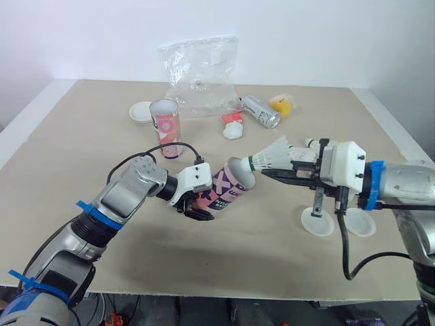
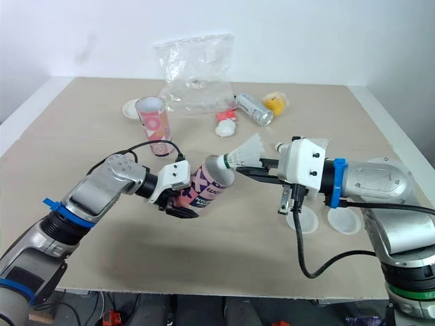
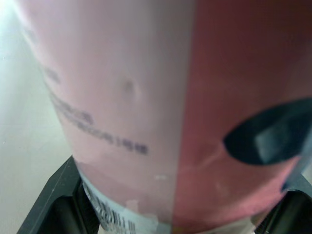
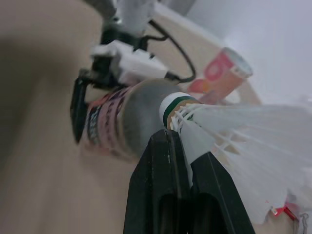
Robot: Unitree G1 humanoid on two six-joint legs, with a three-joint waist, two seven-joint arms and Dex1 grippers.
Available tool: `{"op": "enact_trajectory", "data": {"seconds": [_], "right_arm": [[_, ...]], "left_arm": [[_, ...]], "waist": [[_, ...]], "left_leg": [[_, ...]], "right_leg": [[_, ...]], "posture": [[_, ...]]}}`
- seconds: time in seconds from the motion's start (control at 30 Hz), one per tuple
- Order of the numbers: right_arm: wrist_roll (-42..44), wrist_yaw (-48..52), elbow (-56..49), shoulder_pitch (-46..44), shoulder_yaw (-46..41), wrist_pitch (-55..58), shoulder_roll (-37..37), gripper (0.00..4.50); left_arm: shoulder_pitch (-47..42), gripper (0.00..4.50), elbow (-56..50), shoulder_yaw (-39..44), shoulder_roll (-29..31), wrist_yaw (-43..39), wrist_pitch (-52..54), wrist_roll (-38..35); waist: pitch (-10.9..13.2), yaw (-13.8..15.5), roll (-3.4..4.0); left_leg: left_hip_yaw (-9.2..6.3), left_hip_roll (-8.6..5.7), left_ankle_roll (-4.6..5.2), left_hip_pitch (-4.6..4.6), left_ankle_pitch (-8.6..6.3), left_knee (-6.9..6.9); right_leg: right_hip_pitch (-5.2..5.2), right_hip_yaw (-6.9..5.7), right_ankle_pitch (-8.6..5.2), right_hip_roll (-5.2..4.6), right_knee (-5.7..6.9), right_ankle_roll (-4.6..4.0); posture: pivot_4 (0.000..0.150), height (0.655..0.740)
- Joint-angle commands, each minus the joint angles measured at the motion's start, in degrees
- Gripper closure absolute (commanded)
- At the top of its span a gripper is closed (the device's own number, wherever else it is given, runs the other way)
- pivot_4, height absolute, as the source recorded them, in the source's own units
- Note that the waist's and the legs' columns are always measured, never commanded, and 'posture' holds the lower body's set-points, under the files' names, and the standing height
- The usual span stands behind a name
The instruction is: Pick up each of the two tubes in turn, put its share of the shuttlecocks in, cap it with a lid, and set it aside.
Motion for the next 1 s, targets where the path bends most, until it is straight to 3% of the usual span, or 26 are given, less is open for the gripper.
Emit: {"op": "enact_trajectory", "data": {"seconds": [0.03, 0.33, 0.43, 0.47, 0.5, 0.57, 0.6, 0.7, 0.8, 1.0], "right_arm": [[-0.93, 3.32, 1.87, -2.83, 1.1, -3.71, -1.14, 4.41], [-3.07, 7.5, 6.89, -8.73, 7.65, -7.1, 0.86, 4.41], [-2.48, 7.46, 7.23, -9.66, 8.04, -6.61, 1.91, 3.58], [-2.26, 7.37, 7.16, -9.84, 7.97, -6.44, 2.23, 3.19], [-1.82, 7.11, 6.98, -10.06, 7.83, -5.94, 2.61, 2.5], [-0.76, 6.52, 6.47, -10.39, 7.4, -4.6, 3.13, 2.07], [-0.05, 6.26, 6.08, -10.44, 7.03, -3.66, 3.26, 1.25], [3.24, 4.12, 4.91, -9.71, 4.32, 0.22, 3.59, 0.04], [8.96, -1.42, 4.16, -6.02, -2.88, 6.76, 3.59, 0.04], [17.29, -20.37, -2.88, 10.37, -20.07, 19.05, 9.13, 0.04]], "left_arm": [[-1.66, 1.15, -0.85, 0.18, -0.22, -0.28, -0.59, 0.33], [-1.07, 1.15, -2.44, 0.53, -0.56, 0.36, 0.65, 0.29], [-0.69, 1.15, -2.8, 0.64, -0.4, 0.67, 0.88, 0.21], [-0.55, 1.15, -2.94, 0.65, -0.3, 0.75, 0.94, 0.17], [-0.43, 1.15, -3.06, 0.64, -0.21, 0.84, 0.99, 0.14], [-0.28, 1.15, -3.2, 0.6, -0.11, 0.94, 1.05, 0.12], [-0.22, 1.15, -3.24, 0.57, -0.09, 0.97, 1.05, 0.12], [-0.19, 1.15, -3.31, 0.48, -0.09, 0.96, 1.06, 0.13], [-0.24, 1.15, -3.07, 0.17, -0.02, 0.7, 0.73, 0.34], [-0.49, 1.15, -2.85, -1.19, 0.64, -0.28, -0.87, 1.39]], "waist": [[0.0, -0.01, 0.0], [0.08, 0.04, 0.03], [0.09, 0.06, 0.03], [0.12, 0.07, 0.07], [0.12, 0.07, 0.07], [0.12, 0.08, 0.06], [0.12, 0.08, 0.06], [0.12, 0.09, 0.06], [0.12, 0.19, 0.06], [0.12, 0.83, 0.05]], "left_leg": [[0.0, 0.0, 0.0, 0.0, 0.0, 0.0], [0.0, 0.0, -0.02, -0.03, -0.01, 0.0], [-0.01, -0.01, -0.02, -0.04, -0.02, 0.0], [-0.01, -0.01, -0.02, -0.04, -0.02, 0.0], [-0.01, -0.01, -0.02, -0.04, -0.02, 0.0], [-0.02, -0.01, -0.02, -0.04, -0.02, 0.01], [-0.02, -0.01, -0.02, -0.03, -0.02, 0.01], [-0.02, -0.01, -0.02, -0.04, -0.02, 0.01], [-0.04, -0.01, -0.02, -0.05, -0.02, 0.0], [-0.16, -0.11, -0.01, -0.08, -0.03, 0.0]], "right_leg": [[-0.01, 0.0, 0.0, 0.0, 0.0, 0.0], [-0.01, 0.0, -0.03, 0.0, 0.0, 0.04], [-0.01, 0.0, -0.02, 0.0, 0.0, 0.08], [-0.01, 0.0, -0.01, 0.0, 0.01, 0.08], [-0.01, 0.0, -0.01, 0.0, 0.01, 0.08], [0.0, -0.01, -0.01, 0.0, 0.01, 0.07], [0.0, -0.01, -0.01, 0.0, 0.01, 0.06], [0.0, -0.01, -0.01, 0.0, 0.01, 0.07], [0.01, -0.01, 0.04, 0.0, 0.02, 0.17], [0.07, -0.03, 0.04, -0.04, 0.03, 0.27]], "posture": [[0.15, 0.74], [0.15, 0.74], [0.15, 0.74], [0.15, 0.74], [0.15, 0.74], [0.15, 0.74], [0.15, 0.74], [0.15, 0.74], [0.15, 0.74], [0.15, 0.74]]}}
